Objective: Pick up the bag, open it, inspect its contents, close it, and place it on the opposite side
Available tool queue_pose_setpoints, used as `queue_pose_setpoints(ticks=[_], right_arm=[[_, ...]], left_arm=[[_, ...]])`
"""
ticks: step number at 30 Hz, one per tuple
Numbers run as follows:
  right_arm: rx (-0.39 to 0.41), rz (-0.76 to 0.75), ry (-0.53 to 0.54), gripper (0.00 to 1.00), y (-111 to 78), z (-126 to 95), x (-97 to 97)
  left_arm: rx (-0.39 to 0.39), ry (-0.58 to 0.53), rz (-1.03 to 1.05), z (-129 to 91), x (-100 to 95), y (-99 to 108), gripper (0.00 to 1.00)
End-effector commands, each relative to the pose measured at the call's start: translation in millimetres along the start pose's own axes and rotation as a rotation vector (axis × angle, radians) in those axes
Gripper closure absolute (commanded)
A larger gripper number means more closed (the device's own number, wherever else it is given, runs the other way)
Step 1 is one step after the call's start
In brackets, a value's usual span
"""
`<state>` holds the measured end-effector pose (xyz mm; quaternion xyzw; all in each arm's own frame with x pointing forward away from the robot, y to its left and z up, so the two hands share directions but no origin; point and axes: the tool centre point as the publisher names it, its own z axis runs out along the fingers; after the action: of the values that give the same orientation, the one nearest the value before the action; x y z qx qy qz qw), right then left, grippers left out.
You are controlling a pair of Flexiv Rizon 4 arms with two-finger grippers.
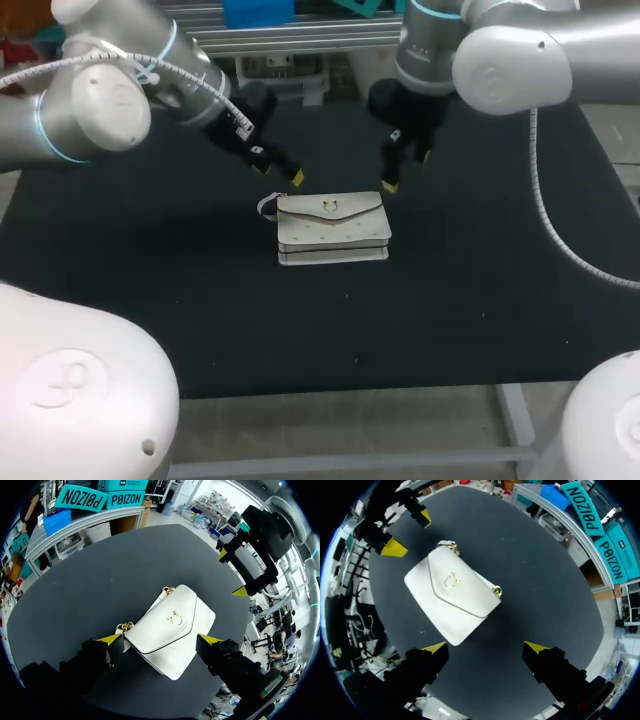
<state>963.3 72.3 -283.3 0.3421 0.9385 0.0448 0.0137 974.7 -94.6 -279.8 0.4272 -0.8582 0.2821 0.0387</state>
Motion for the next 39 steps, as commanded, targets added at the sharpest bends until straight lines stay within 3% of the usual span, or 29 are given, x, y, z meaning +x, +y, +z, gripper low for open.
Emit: queue_pose_setpoints(ticks=[1,4,11,14,15,17,31,33,39], right_arm=[[0.043,0.124,0.055,0.00,9.9,5,3.3],[0.035,0.286,0.099,0.00,5.8,11,1.8],[-0.076,0.607,0.282,0.00,-14.7,23,-11.1],[-0.127,0.665,0.378,0.00,-19.0,29,-17.5],[-0.157,0.694,0.418,0.00,-20.5,31,-19.2],[-0.187,0.709,0.463,0.00,-21.0,33,-18.8],[-0.187,0.709,0.463,0.00,-21.0,33,-18.8],[-0.194,0.766,0.660,0.00,-16.8,41,-11.4],[-0.140,0.848,0.747,0.00,-3.7,56,-2.5]], left_arm=[[0.026,0.004,-0.274,17,9.4,-4,0.00],[-0.015,0.019,-0.452,23,8.2,-3,0.00],[-0.006,0.038,-0.675,23,-9.7,9,0.00],[-0.014,0.090,-0.721,22,-18.0,12,0.00],[-0.043,0.157,-0.732,22,-20.3,13,0.00],[-0.064,0.202,-0.773,22,-23.4,14,0.00],[-0.046,0.205,-0.807,27,-23.4,18,0.00],[-0.020,0.234,-0.870,32,-20.3,23,0.00],[0.016,0.288,-0.955,33,-15.8,37,0.00]])
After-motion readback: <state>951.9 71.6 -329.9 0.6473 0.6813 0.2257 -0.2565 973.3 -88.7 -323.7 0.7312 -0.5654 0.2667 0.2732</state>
